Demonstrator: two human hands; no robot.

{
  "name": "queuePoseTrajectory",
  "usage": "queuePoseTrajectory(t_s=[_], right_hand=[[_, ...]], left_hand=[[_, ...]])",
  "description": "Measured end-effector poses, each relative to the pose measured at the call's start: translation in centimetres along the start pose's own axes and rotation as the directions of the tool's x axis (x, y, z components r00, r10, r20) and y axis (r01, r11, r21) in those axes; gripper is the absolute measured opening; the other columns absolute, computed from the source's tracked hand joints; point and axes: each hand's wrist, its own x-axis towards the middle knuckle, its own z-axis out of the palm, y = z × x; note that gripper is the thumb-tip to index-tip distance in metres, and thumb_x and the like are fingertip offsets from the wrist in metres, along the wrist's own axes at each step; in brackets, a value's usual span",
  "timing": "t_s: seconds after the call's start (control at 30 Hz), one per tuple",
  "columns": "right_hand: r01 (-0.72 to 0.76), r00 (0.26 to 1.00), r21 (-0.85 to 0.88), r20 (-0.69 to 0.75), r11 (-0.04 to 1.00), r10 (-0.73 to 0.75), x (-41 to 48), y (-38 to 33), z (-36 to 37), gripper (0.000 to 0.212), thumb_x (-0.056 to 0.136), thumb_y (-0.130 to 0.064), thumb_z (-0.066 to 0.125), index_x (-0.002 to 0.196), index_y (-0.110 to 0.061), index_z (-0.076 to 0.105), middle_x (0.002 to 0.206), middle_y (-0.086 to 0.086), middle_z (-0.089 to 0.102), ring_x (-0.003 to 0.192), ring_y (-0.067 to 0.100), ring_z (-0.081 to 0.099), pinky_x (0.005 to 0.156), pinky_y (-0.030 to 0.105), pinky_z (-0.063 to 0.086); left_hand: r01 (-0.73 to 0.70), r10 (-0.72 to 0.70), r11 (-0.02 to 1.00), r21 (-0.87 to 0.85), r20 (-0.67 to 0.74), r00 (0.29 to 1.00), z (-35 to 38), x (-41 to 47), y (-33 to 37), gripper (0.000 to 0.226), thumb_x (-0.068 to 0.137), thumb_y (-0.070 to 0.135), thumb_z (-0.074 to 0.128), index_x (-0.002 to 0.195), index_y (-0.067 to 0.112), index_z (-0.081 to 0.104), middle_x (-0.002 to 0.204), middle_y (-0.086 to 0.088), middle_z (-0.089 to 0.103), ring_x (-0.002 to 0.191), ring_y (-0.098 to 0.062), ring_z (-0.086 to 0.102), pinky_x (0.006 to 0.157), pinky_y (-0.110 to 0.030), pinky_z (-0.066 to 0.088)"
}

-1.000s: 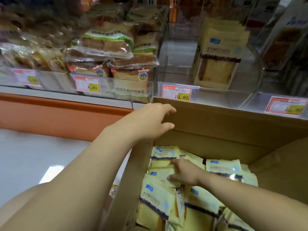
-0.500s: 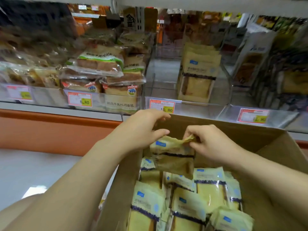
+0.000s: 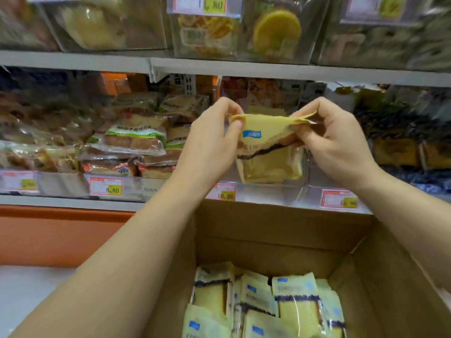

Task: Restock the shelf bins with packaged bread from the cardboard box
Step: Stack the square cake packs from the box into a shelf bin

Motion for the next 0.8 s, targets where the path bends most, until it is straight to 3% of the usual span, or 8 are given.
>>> queuePoseTrajectory(t_s=[0.13,0.23,0.3,0.37,0.47,0.53,0.67,0.8], right_hand=[[-0.033,0.999,0.018,-0.039,0.999,0.033,1.7,3.2,0.0,0.014,0.093,-0.002,0.055,0.091,-0.016,0.057,0.092,0.002,0.067,0.083,0.010,0.069,0.073,0.027,0.058],[-0.143,0.987,-0.188,0.046,0.972,0.154,2.1,6.8,1.0,0.016,0.092,-0.002,0.055,0.096,-0.017,0.058,0.095,0.002,0.067,0.087,0.014,0.067,0.074,0.025,0.054],[-0.175,0.966,-0.380,0.113,0.908,0.234,2.3,8.7,1.8,0.025,0.091,-0.004,0.056,0.114,-0.014,0.057,0.107,0.008,0.065,0.096,0.023,0.065,0.075,0.022,0.044],[-0.174,0.960,-0.445,0.121,0.878,0.251,2.6,9.4,2.3,0.039,0.091,-0.004,0.056,0.128,-0.013,0.051,0.116,0.010,0.062,0.101,0.027,0.062,0.075,0.023,0.040],[-0.106,0.973,-0.457,0.133,0.883,0.186,2.7,9.7,2.7,0.043,0.089,-0.002,0.055,0.131,-0.014,0.051,0.130,0.008,0.053,0.110,0.027,0.059,0.092,0.034,0.048],[-0.079,0.972,-0.510,0.149,0.856,0.179,2.4,10.3,2.5,0.042,0.088,-0.002,0.056,0.128,-0.014,0.054,0.136,0.007,0.049,0.118,0.029,0.054,0.101,0.039,0.044],[-0.055,0.951,-0.620,0.207,0.782,0.232,1.2,10.8,2.2,0.043,0.089,-0.014,0.059,0.131,-0.023,0.054,0.148,0.003,0.039,0.135,0.023,0.037,0.116,0.041,0.020],[0.013,0.947,-0.667,0.247,0.745,0.204,0.3,10.3,2.3,0.040,0.092,-0.021,0.056,0.131,-0.029,0.053,0.148,-0.004,0.039,0.138,0.019,0.031,0.117,0.039,0.005]], left_hand=[[-0.028,0.024,0.996,0.082,0.046,0.999,2.5,2.8,-0.6,0.006,0.098,0.017,0.047,0.096,0.022,0.047,0.104,-0.002,0.058,0.090,-0.018,0.061,0.073,-0.030,0.050],[0.188,-0.211,0.974,0.129,0.201,0.957,5.6,4.0,-3.0,0.003,0.100,0.019,0.045,0.102,0.020,0.047,0.113,-0.006,0.060,0.097,-0.019,0.058,0.075,-0.029,0.042],[0.378,-0.385,0.922,0.084,0.305,0.871,7.3,4.3,-4.5,0.020,0.100,0.021,0.045,0.120,0.016,0.045,0.122,-0.008,0.058,0.101,-0.020,0.057,0.076,-0.027,0.040],[0.441,-0.434,0.895,0.068,0.365,0.824,8.3,4.4,-5.6,0.041,0.100,0.020,0.045,0.139,0.016,0.031,0.125,-0.007,0.055,0.102,-0.021,0.057,0.074,-0.026,0.042],[0.421,-0.409,0.904,0.070,0.421,0.809,9.2,4.6,-6.6,0.058,0.100,0.017,0.044,0.149,0.024,0.013,0.130,-0.003,0.055,0.092,-0.014,0.053,0.067,-0.024,0.043],[0.400,-0.381,0.915,0.060,0.456,0.804,9.7,4.8,-7.0,0.067,0.100,0.015,0.043,0.151,0.028,0.002,0.138,0.001,0.050,0.097,-0.009,0.050,0.077,-0.022,0.042],[0.362,-0.330,0.931,0.041,0.516,0.791,10.3,5.1,-7.4,0.084,0.100,0.016,0.045,0.147,0.033,-0.022,0.147,0.003,0.040,0.108,-0.007,0.046,0.089,-0.022,0.041],[0.272,-0.287,0.956,0.109,0.538,0.793,10.2,5.5,-7.0,0.085,0.099,0.016,0.046,0.146,0.032,-0.024,0.149,0.001,0.038,0.117,-0.017,0.053,0.084,-0.020,0.040]])
